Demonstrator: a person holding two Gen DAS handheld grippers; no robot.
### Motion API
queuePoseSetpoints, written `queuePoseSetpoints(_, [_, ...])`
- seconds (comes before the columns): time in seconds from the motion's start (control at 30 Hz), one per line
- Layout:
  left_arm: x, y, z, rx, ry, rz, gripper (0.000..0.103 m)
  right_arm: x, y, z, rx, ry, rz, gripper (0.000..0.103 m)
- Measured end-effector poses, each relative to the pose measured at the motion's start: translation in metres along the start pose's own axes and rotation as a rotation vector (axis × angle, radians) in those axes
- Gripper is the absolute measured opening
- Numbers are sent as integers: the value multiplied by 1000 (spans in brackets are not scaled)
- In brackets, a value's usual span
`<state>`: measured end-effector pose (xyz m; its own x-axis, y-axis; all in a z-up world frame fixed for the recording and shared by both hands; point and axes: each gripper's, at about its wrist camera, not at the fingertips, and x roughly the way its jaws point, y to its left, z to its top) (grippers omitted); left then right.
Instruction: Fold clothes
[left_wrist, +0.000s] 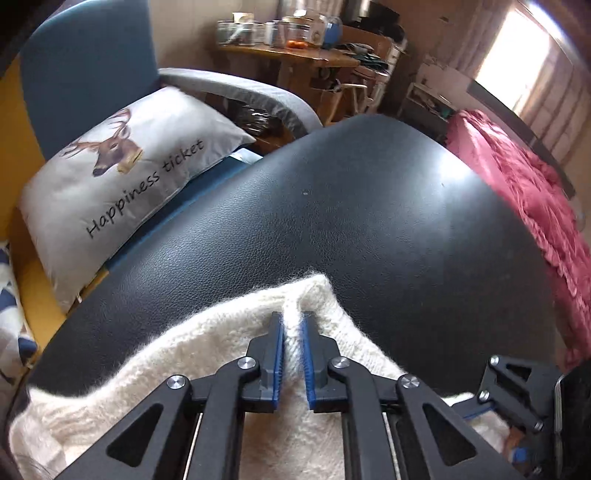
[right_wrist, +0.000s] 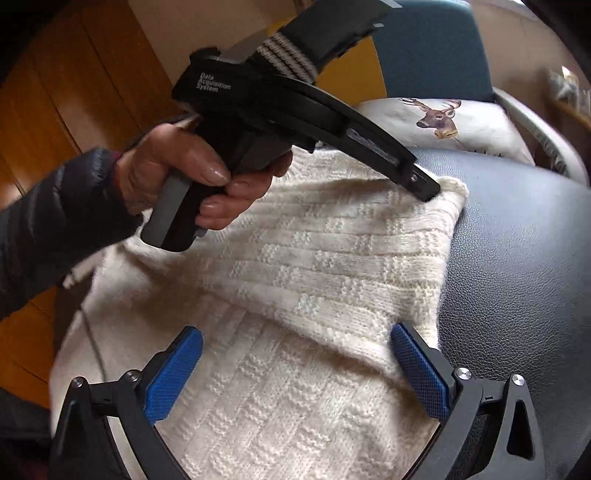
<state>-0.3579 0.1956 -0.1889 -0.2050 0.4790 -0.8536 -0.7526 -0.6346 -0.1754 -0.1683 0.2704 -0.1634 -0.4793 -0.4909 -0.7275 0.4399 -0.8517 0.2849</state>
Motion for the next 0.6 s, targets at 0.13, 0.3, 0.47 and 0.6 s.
queuePoseSetpoints(0.13, [-42,29,-5,-196,-81,0,19,3,5,0,-27,18,-38,103])
queuePoseSetpoints(0.3, [-124,73,-90,-474,-193,13,19,2,5,1,-20,24,-46,103])
queuePoseSetpoints(0.47, [-189,84,-204,-578,-219,139,19,-20,9,26,106,8,-24,103])
queuePoseSetpoints(0.6, [-202,106,-274,-650,-177,257,19,-6,42,42,72,15,-76,103])
